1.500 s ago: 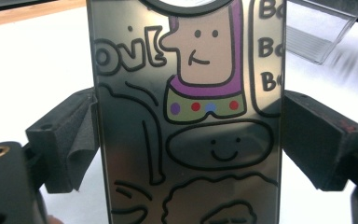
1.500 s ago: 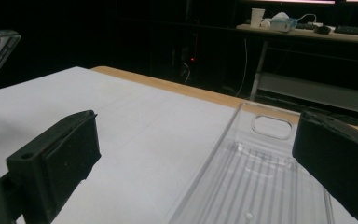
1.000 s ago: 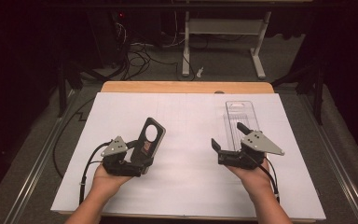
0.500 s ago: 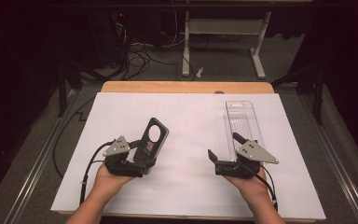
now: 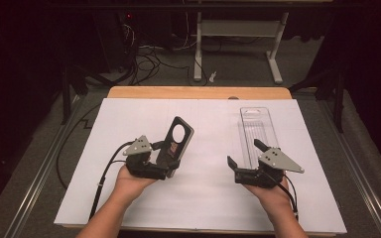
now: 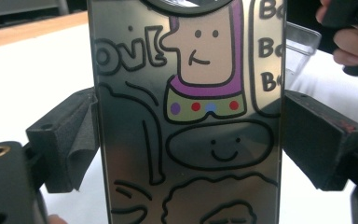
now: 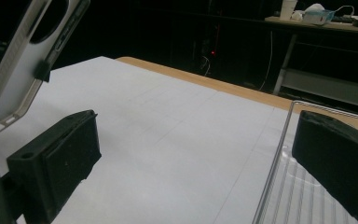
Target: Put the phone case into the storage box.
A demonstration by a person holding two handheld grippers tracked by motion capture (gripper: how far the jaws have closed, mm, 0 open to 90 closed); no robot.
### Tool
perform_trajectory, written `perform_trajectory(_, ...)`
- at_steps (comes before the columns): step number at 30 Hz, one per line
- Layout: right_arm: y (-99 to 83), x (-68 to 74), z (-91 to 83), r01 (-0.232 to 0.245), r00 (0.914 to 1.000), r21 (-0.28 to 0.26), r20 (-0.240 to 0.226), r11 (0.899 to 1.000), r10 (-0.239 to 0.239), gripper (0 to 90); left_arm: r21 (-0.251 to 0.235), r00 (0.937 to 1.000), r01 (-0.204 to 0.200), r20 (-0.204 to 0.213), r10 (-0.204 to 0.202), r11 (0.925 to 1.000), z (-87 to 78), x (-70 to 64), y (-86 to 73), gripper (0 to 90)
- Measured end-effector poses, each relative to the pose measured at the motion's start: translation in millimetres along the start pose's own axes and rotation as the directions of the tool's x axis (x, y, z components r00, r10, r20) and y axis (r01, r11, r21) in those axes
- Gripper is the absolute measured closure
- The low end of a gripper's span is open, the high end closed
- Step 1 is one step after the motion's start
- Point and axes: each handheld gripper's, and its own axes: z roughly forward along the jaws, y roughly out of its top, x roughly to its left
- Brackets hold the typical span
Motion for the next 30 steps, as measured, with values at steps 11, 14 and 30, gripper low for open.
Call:
perform_trajectory(11,11.5,9.2,9.4,-0.032,0.9980,-0.039,-0.055,0.999,0.030,1.3,0.007,0.9995,-0.023,0.023,0.023,0.9997,-1.7,-1.7,-3.1,12.8)
perform_trajectory(14,17.6,19.4,20.3,-0.022,0.9964,-0.041,-0.083,0.999,0.019,1.3,0.000,0.9994,-0.022,0.026,0.022,0.9998,-9.0,2.2,-5.2,12.8)
perform_trajectory(30,12.2,50.6,80.8,0.059,0.9884,0.031,-0.142,0.998,-0.054,0.8,-0.017,0.9990,-0.012,0.043,0.013,0.9998,-24.0,14.0,-12.3,12.8)
